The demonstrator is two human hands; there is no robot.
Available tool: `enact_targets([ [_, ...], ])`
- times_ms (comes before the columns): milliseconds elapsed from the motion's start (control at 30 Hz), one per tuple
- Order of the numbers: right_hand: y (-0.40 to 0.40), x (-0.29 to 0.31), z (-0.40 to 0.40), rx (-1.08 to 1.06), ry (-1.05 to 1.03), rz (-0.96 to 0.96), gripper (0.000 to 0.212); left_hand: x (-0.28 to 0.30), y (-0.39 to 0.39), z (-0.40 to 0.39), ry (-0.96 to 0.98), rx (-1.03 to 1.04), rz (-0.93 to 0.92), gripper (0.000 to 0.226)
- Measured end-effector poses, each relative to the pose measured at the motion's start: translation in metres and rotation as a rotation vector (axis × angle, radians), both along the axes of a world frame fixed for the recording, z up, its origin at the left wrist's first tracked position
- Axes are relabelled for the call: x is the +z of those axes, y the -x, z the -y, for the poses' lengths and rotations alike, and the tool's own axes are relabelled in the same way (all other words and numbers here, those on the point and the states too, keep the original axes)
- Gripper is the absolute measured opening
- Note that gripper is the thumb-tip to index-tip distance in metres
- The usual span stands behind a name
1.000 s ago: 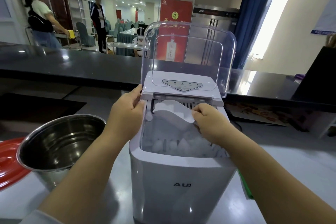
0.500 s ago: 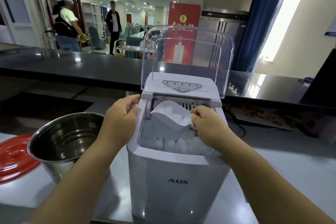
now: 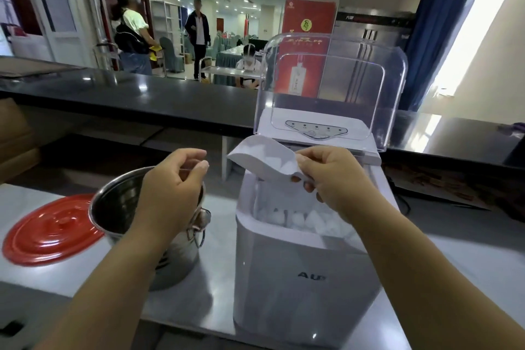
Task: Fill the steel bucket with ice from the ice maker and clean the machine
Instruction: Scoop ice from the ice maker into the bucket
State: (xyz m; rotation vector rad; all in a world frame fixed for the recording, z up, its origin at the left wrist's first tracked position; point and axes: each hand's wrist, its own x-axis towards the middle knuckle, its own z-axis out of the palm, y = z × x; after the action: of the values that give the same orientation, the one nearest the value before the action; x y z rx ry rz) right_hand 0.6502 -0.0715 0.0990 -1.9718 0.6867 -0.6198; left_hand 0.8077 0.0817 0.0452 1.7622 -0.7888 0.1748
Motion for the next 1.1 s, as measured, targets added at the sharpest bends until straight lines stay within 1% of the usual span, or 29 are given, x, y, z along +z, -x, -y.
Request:
enact_targets([
  [267,-0.055,0.011,-0.027,-0.004,0.08,-0.033,0.023,-0.004,-0.054,-0.029,-0.078,0.035,0.063,0.014],
  [433,-0.09,0.011,-0.041,-0.012,0.232,-0.171,0.022,-0.015,-0.098,-0.043,-0.146,0.038,0.056,0.02],
  [567,-0.112,0.008,-0.051,-0.019,0.342,-0.308,0.024,-0.027,-0.13,-0.048,-0.261,0.063,0.113,0.027],
  [700,-0.13,0.004,-0.06,-0.032,0.458,-0.447,0.023,-0.037,-0.154,-0.051,-0.396,0.066,0.02,0.037],
  [867,-0.148,0.0,-0.066,-0.057,0.536,-0.59,0.021,-0.048,-0.174,-0.056,-0.395,-0.041,-0.137,0.042],
  [1000,-0.157,-0.005,-0.072,-0.053,0.526,-0.608,0.022,-0.054,-0.181,-0.058,-0.37,-0.093,-0.248,0.041],
  [1100,-0.158,-0.007,-0.076,-0.055,0.525,-0.6,0.023,-0.056,-0.184,-0.061,-0.368,-0.133,-0.292,0.034],
])
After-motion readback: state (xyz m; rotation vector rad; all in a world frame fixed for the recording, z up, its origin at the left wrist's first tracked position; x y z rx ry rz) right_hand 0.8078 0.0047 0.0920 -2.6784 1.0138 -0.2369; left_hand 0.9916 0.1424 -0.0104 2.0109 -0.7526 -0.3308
